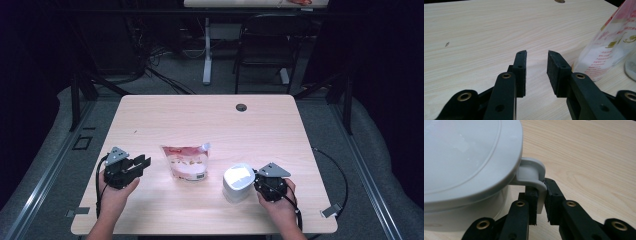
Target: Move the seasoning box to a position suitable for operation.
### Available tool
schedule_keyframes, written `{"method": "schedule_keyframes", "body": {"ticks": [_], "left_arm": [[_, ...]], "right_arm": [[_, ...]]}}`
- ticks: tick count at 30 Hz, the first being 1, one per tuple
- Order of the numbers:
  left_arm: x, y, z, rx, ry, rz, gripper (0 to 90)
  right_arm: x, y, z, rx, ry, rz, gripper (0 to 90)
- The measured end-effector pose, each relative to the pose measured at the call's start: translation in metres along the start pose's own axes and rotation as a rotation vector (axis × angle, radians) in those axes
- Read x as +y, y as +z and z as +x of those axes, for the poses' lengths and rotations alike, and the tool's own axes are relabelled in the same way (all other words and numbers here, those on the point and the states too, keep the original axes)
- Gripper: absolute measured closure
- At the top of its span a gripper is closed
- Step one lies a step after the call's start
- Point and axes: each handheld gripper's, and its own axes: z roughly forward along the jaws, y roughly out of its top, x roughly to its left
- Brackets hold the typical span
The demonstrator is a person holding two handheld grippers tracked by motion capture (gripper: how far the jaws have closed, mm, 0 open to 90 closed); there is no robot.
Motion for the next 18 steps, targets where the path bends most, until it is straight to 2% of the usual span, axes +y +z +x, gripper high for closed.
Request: {"method": "schedule_keyframes", "body": {"ticks": [2, 4, 8, 12, 15, 17, 18], "left_arm": [[0.000, 0.000, -0.001, 0.001, 0.000, -0.002, 69.5], [0.000, -0.001, -0.001, 0.003, 0.004, -0.002, 69.5], [0.000, -0.001, -0.001, 0.005, 0.007, -0.003, 69.4], [0.000, -0.002, -0.001, 0.006, 0.006, -0.003, 69.3], [0.000, -0.002, 0.000, 0.008, 0.001, -0.003, 69.3], [0.000, -0.002, 0.000, 0.007, 0.004, 0.005, 69.3], [0.000, -0.002, 0.000, 0.008, 0.004, 0.004, 69.3]], "right_arm": [[-0.001, -0.002, -0.002, 0.030, 0.017, -0.003, 77.5], [-0.003, -0.004, -0.003, 0.041, 0.008, -0.012, 76.1], [-0.005, -0.010, -0.003, 0.038, -0.009, -0.013, 78.4], [-0.008, -0.016, -0.005, 0.052, 0.023, -0.022, 78.7], [-0.010, -0.020, -0.006, 0.051, 0.025, -0.014, 82.0], [-0.011, -0.022, -0.008, 0.076, 0.036, -0.015, 84.1], [-0.011, -0.022, -0.009, 0.092, 0.041, -0.014, 82.1]]}}
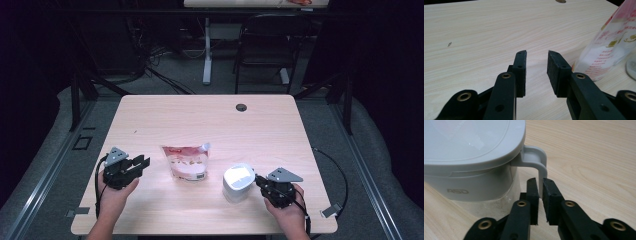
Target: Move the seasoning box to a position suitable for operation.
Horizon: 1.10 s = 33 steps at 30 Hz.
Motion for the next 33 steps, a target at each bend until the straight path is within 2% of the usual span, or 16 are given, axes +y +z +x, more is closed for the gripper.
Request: {"method": "schedule_keyframes", "body": {"ticks": [3, 6, 8, 10, 12, 13, 15, 19, 22, 29, 33], "left_arm": [[0.000, 0.001, 0.000, 0.001, 0.000, -0.006, 69.3], [0.000, 0.001, -0.001, -0.001, 0.002, -0.005, 69.3], [0.000, 0.001, -0.001, 0.000, 0.004, -0.004, 69.3], [-0.001, 0.001, -0.001, 0.001, -0.001, -0.004, 69.3], [-0.001, 0.000, -0.001, 0.002, 0.003, -0.002, 69.3], [-0.001, 0.000, -0.001, 0.002, 0.003, -0.002, 69.3], [-0.001, -0.001, -0.001, 0.004, 0.001, -0.006, 69.3], [-0.001, -0.002, 0.001, 0.006, -0.006, -0.009, 69.3], [-0.002, -0.003, 0.002, 0.008, -0.008, -0.011, 69.4], [-0.001, -0.004, 0.001, 0.006, -0.001, -0.009, 69.4], [-0.001, -0.004, 0.001, 0.008, -0.002, -0.006, 69.4]], "right_arm": [[0.000, 0.004, 0.001, -0.045, -0.053, 0.011, 74.6], [0.000, 0.007, 0.002, -0.042, -0.054, 0.017, 73.8], [0.001, 0.008, 0.003, -0.058, -0.077, 0.009, 71.7], [0.003, 0.010, 0.002, -0.040, -0.089, -0.012, 70.8], [0.005, 0.015, 0.001, -0.021, -0.094, -0.011, 76.1], [0.005, 0.015, 0.001, -0.021, -0.094, -0.011, 76.1], [0.008, 0.018, 0.000, -0.035, -0.090, -0.001, 82.4], [0.008, 0.017, 0.000, -0.034, -0.084, 0.001, 82.8], [0.007, 0.013, 0.005, -0.054, -0.067, 0.017, 83.1], [0.005, 0.011, 0.013, -0.104, -0.026, 0.017, 82.9], [0.003, 0.006, 0.015, -0.086, -0.037, 0.023, 83.0]]}}
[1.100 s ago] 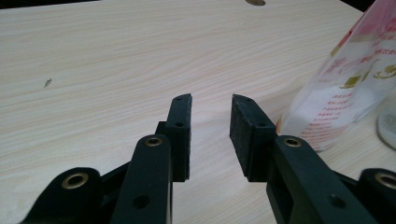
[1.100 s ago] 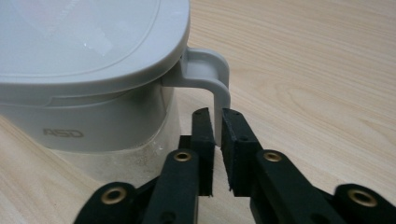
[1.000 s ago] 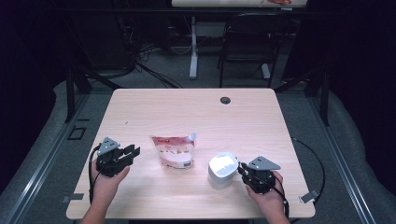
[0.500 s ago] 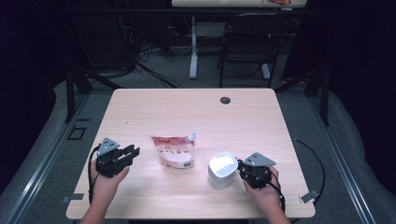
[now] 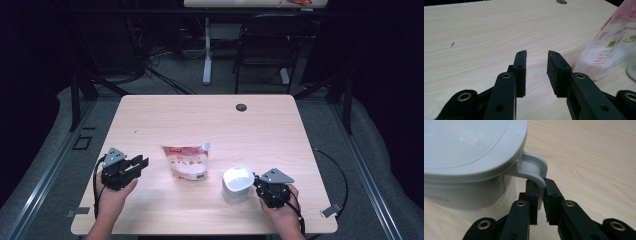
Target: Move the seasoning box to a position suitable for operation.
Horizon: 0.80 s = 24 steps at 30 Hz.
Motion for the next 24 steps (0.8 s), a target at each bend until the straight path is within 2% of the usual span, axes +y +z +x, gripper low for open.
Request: {"method": "schedule_keyframes", "body": {"ticks": [6, 9, 10, 16, 19, 21, 24], "left_arm": [[0.000, 0.000, 0.001, 0.001, -0.008, -0.011, 69.3], [-0.001, -0.001, 0.002, 0.004, -0.010, -0.011, 69.3], [-0.001, -0.001, 0.002, 0.002, -0.009, -0.012, 69.3], [0.000, -0.001, 0.002, 0.003, -0.010, -0.011, 69.3], [-0.001, -0.001, 0.003, 0.005, -0.008, -0.009, 69.3], [0.000, -0.001, 0.003, 0.003, -0.008, -0.007, 69.3], [-0.001, -0.002, 0.004, -0.003, -0.008, 0.004, 69.6]], "right_arm": [[-0.005, -0.008, 0.002, 0.055, 0.003, 0.002, 80.5], [-0.007, -0.012, 0.005, 0.069, -0.017, 0.008, 80.1], [-0.008, -0.016, 0.007, 0.087, -0.021, 0.005, 80.1], [-0.009, -0.024, 0.011, 0.106, -0.032, -0.009, 75.5], [-0.009, -0.029, 0.008, 0.134, -0.009, -0.005, 72.9], [-0.008, -0.034, 0.006, 0.149, 0.002, -0.022, 72.7], [-0.004, -0.042, 0.003, 0.148, 0.002, -0.049, 70.1]]}}
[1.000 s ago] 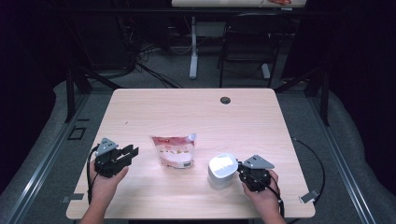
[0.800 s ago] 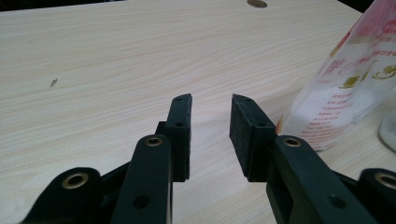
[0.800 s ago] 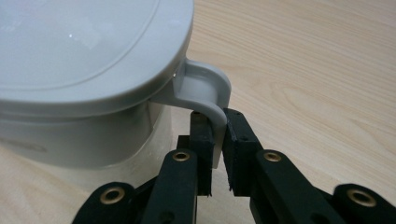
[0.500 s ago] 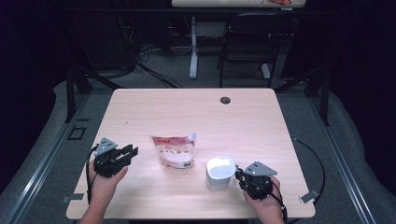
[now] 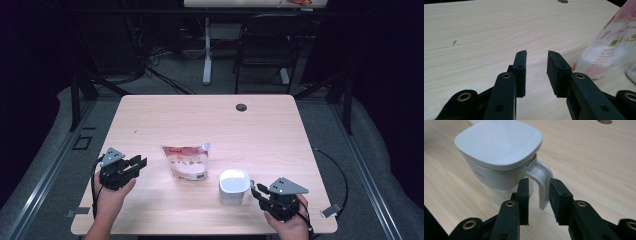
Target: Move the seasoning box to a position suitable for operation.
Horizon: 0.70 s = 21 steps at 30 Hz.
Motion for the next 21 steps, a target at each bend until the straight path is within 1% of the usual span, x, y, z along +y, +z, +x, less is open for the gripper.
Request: {"method": "schedule_keyframes", "body": {"ticks": [2, 4, 5, 6, 9, 11, 13, 14, 15, 16, 17, 18, 21], "left_arm": [[0.000, 0.000, 0.000, -0.001, 0.003, 0.008, 70.0], [0.000, 0.000, 0.000, -0.005, 0.003, 0.013, 69.9], [0.000, 0.000, 0.000, -0.007, 0.000, 0.016, 69.9], [0.001, 0.000, 0.000, -0.010, 0.002, 0.017, 68.3], [0.001, 0.000, 0.000, -0.014, 0.002, 0.016, 66.4], [0.002, -0.001, 0.000, -0.012, -0.007, 0.012, 66.2], [0.002, -0.001, 0.000, -0.018, -0.011, 0.018, 66.0], [0.002, -0.001, 0.000, -0.018, -0.011, 0.018, 65.2], [0.002, -0.001, 0.001, -0.023, -0.013, 0.030, 64.4], [0.002, 0.000, 0.000, -0.023, -0.016, 0.027, 64.0], [0.002, 0.000, 0.000, -0.026, -0.018, 0.027, 63.6], [0.002, 0.000, 0.000, -0.025, -0.018, 0.028, 63.5], [0.002, 0.000, 0.000, -0.022, -0.012, 0.027, 63.6]], "right_arm": [[0.004, -0.003, -0.002, -0.010, 0.002, -0.003, 67.6], [0.007, -0.003, -0.005, -0.013, 0.000, -0.007, 62.0], [0.007, -0.003, -0.005, -0.013, 0.000, -0.007, 62.0], [0.011, -0.003, -0.008, -0.023, -0.004, -0.020, 58.0], [0.015, -0.004, -0.011, -0.030, -0.009, -0.017, 55.7], [0.023, -0.006, -0.014, -0.039, -0.011, -0.020, 52.4], [0.030, -0.009, -0.014, -0.039, -0.007, -0.022, 54.3], [0.030, -0.009, -0.014, -0.039, -0.007, -0.022, 54.3], [0.036, -0.009, -0.014, -0.043, 0.005, -0.022, 57.3], [0.040, -0.010, -0.015, -0.039, 0.005, -0.017, 62.0], [0.042, -0.009, -0.015, -0.024, 0.006, -0.020, 65.1], [0.045, -0.009, -0.014, -0.017, 0.002, -0.016, 67.3], [0.052, -0.007, -0.012, -0.020, -0.021, -0.018, 74.0]]}}
